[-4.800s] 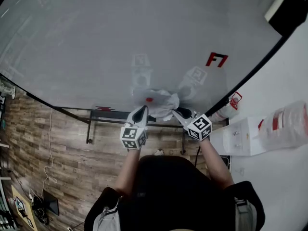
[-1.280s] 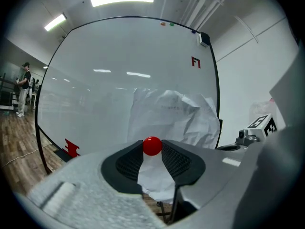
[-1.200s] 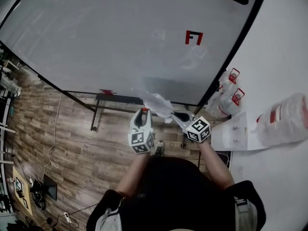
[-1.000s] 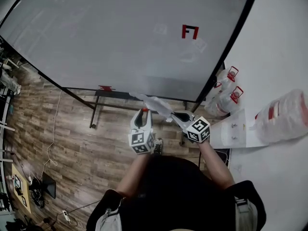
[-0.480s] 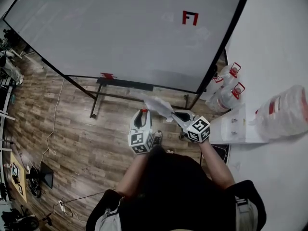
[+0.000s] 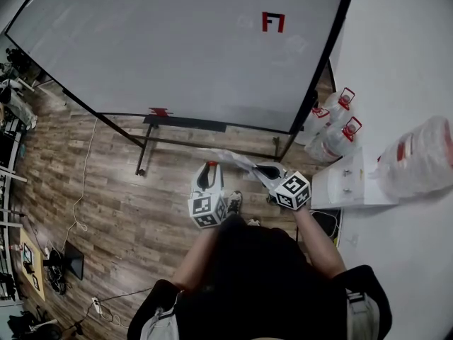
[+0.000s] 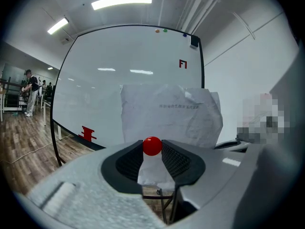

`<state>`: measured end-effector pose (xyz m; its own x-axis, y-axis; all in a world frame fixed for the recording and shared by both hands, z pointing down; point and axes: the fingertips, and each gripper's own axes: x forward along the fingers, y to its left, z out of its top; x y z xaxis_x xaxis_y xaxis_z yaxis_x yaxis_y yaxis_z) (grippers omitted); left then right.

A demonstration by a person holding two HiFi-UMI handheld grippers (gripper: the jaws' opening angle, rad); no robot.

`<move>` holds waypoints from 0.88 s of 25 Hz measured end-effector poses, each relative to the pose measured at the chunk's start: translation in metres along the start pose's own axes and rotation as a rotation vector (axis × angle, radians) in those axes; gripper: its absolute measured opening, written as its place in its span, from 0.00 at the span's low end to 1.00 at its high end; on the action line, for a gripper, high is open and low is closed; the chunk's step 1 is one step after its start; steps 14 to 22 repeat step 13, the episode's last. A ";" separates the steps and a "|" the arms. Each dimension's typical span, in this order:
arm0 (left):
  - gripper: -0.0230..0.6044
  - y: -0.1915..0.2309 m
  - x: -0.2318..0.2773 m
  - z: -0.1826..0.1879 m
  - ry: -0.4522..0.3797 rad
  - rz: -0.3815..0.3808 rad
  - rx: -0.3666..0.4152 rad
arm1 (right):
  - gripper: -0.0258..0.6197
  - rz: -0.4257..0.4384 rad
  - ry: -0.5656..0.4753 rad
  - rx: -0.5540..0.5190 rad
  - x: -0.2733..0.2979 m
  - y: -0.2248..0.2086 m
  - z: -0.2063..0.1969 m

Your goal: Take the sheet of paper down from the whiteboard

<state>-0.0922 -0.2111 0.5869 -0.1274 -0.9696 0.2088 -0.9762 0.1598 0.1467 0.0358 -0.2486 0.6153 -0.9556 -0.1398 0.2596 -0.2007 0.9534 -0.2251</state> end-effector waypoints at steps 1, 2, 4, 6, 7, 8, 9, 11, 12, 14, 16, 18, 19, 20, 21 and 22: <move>0.24 0.000 0.000 0.000 0.001 -0.003 0.002 | 0.05 -0.003 -0.003 0.002 -0.001 0.000 0.001; 0.24 -0.001 0.000 0.001 0.001 -0.006 0.005 | 0.05 -0.005 -0.008 0.005 -0.002 0.001 0.001; 0.24 -0.003 0.001 0.002 0.002 -0.014 0.010 | 0.05 -0.011 -0.019 0.013 -0.005 0.001 0.003; 0.24 -0.006 0.002 0.003 0.001 -0.023 0.015 | 0.05 -0.021 -0.025 0.016 -0.008 0.000 0.004; 0.24 -0.008 0.003 0.004 0.000 -0.028 0.017 | 0.05 -0.025 -0.027 0.016 -0.010 0.000 0.004; 0.24 -0.010 0.003 0.004 -0.001 -0.033 0.018 | 0.04 -0.030 -0.027 0.016 -0.011 -0.001 0.004; 0.24 -0.011 0.002 0.004 -0.001 -0.037 0.017 | 0.04 -0.034 -0.027 0.016 -0.013 -0.001 0.004; 0.24 -0.014 0.000 0.003 0.000 -0.042 0.016 | 0.05 -0.042 -0.028 0.020 -0.017 0.000 0.002; 0.24 -0.015 -0.001 0.003 0.000 -0.044 0.016 | 0.05 -0.045 -0.029 0.021 -0.019 0.000 0.002; 0.24 -0.016 -0.002 0.002 0.001 -0.045 0.016 | 0.05 -0.049 -0.030 0.023 -0.020 0.001 0.001; 0.24 -0.016 -0.002 0.002 0.001 -0.045 0.016 | 0.05 -0.049 -0.030 0.023 -0.020 0.001 0.001; 0.24 -0.016 -0.002 0.002 0.001 -0.045 0.016 | 0.05 -0.049 -0.030 0.023 -0.020 0.001 0.001; 0.24 -0.016 -0.002 0.002 0.001 -0.045 0.016 | 0.05 -0.049 -0.030 0.023 -0.020 0.001 0.001; 0.24 -0.016 -0.002 0.002 0.001 -0.045 0.016 | 0.05 -0.049 -0.030 0.023 -0.020 0.001 0.001; 0.24 -0.016 -0.002 0.002 0.001 -0.045 0.016 | 0.05 -0.049 -0.030 0.023 -0.020 0.001 0.001; 0.24 -0.016 -0.002 0.002 0.001 -0.045 0.016 | 0.05 -0.049 -0.030 0.023 -0.020 0.001 0.001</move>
